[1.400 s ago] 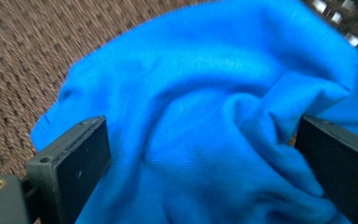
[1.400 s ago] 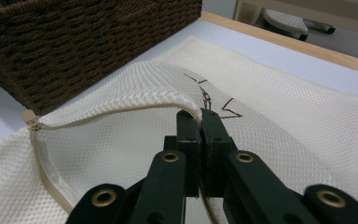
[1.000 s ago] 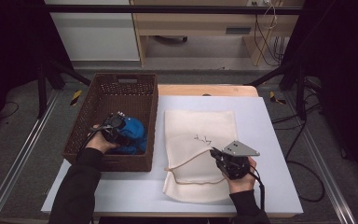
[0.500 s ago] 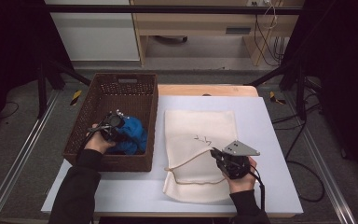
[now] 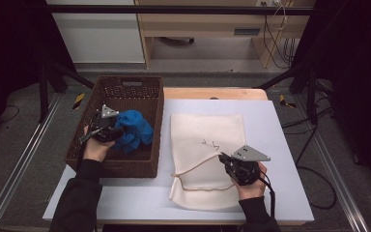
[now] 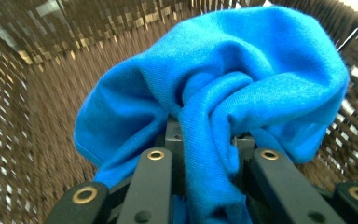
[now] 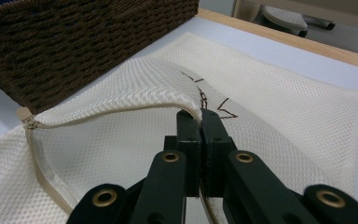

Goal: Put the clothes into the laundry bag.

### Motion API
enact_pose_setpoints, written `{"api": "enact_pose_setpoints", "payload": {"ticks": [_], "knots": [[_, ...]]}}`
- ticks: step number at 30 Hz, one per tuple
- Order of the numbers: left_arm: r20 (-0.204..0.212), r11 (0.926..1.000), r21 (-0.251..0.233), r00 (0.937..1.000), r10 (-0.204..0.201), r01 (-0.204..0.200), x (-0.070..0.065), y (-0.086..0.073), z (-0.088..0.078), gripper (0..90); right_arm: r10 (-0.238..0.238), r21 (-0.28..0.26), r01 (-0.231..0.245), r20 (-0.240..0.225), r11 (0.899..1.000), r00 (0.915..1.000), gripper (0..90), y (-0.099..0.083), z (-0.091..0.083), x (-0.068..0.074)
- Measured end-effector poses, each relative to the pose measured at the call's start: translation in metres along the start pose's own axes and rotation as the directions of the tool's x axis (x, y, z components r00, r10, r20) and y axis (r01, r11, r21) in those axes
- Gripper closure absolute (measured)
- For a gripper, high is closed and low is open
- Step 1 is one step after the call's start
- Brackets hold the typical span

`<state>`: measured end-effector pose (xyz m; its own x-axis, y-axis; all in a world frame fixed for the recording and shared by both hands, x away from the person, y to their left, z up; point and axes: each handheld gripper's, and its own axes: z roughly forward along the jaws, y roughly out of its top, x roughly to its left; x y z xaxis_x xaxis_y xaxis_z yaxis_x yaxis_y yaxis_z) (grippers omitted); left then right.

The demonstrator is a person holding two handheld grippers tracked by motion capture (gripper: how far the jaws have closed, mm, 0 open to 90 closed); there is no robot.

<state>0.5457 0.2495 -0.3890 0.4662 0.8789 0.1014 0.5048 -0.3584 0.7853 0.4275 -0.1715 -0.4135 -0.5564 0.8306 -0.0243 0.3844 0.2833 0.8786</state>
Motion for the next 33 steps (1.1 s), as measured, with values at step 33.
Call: {"api": "enact_pose_setpoints", "payload": {"ticks": [33], "knots": [[0.008, 0.9210, -0.384, 0.9978, -0.065, 0.063, 0.000, 0.032, -0.096, 75.5, 0.006, -0.007, -0.006, 0.004, 1.000, 1.0000, 88.2, 0.001, -0.002, -0.002]]}}
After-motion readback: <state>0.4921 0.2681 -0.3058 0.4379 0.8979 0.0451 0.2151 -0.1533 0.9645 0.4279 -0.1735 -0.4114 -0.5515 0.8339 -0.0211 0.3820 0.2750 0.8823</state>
